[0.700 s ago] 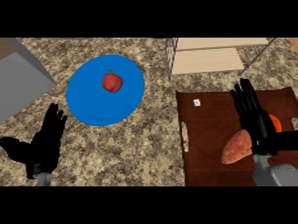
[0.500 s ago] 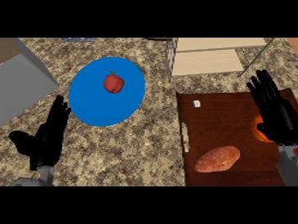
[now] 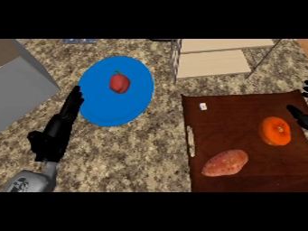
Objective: Pick the squash from the tray and place it in the tiered shelf
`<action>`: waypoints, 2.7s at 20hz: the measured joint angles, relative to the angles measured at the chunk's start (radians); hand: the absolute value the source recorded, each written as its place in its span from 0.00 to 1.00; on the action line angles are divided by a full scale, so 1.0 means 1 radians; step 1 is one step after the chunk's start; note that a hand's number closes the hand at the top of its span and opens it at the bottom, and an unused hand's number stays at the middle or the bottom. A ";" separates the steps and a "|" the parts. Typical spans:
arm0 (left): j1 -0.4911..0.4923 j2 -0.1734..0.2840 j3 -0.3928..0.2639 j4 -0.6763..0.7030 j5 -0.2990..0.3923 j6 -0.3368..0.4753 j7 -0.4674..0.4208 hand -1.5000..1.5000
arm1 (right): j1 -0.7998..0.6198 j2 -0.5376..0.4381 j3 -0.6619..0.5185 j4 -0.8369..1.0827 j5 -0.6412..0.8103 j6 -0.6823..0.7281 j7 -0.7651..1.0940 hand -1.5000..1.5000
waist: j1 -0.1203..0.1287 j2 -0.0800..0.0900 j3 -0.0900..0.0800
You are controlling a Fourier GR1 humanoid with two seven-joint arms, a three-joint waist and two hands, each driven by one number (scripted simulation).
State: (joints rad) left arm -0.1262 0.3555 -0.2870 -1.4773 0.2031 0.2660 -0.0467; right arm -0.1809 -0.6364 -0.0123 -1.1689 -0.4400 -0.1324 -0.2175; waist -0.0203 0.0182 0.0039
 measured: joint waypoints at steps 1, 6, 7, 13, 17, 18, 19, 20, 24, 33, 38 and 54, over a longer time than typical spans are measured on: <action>-0.008 0.003 -0.005 0.002 -0.007 -0.005 0.004 0.50 | -0.001 0.001 -0.030 0.051 0.000 -0.005 -0.043 0.00 | 0.006 -0.001 0.000; -0.052 -0.018 -0.029 0.025 -0.041 -0.014 0.025 0.50 | -0.038 -0.002 -0.157 0.279 -0.055 0.134 -0.259 0.00 | 0.021 -0.008 0.000; -0.068 -0.019 -0.024 0.036 -0.043 -0.019 0.032 0.50 | -0.041 -0.022 -0.172 0.305 -0.068 0.190 -0.275 0.00 | 0.021 -0.009 0.000; -0.082 -0.035 -0.021 0.066 -0.057 -0.034 0.025 0.50 | -0.046 -0.144 -0.107 0.318 0.005 0.401 -0.272 0.00 | 0.022 -0.015 -0.003; -0.090 -0.042 -0.010 0.076 -0.065 -0.041 0.031 0.50 | -0.079 -0.207 -0.061 0.274 0.072 0.435 -0.209 0.00 | 0.023 -0.017 -0.004; -0.086 -0.045 -0.010 0.079 -0.071 -0.039 0.028 0.50 | -0.081 -0.226 -0.056 0.249 0.077 0.445 -0.179 0.00 | 0.021 -0.018 -0.004; -0.086 -0.044 -0.007 0.075 -0.071 -0.043 0.033 0.50 | -0.084 -0.245 -0.047 0.223 0.087 0.453 -0.149 0.00 | 0.020 -0.019 -0.005; -0.081 -0.040 -0.003 0.065 -0.071 -0.046 0.038 0.50 | -0.076 -0.260 -0.036 0.195 0.100 0.457 -0.126 0.00 | 0.019 -0.020 -0.005; -0.091 -0.042 0.005 0.063 -0.075 -0.049 0.054 0.50 | -0.086 -0.330 0.024 0.093 0.167 0.492 -0.028 0.00 | 0.018 -0.021 -0.006; -0.082 -0.054 0.029 0.084 -0.085 -0.066 0.029 0.50 | -0.042 -0.458 0.106 -0.184 0.305 0.527 0.204 0.00 | 0.010 -0.022 -0.006; -0.067 -0.068 0.046 0.085 -0.106 -0.085 0.022 0.50 | 0.021 -0.427 0.077 -0.352 0.331 0.517 0.345 0.00 | 0.011 -0.021 -0.005; -0.074 -0.142 0.104 0.055 -0.191 -0.128 0.070 0.50 | 0.142 -0.206 -0.053 -0.586 0.520 0.546 0.512 0.00 | 0.016 -0.019 -0.004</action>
State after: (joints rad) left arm -0.2002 0.2131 -0.1832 -1.4225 0.0118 0.1383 0.0231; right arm -0.0387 -0.8426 -0.0652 -1.7545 0.0799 0.4131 0.2948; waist -0.0039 -0.0010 -0.0003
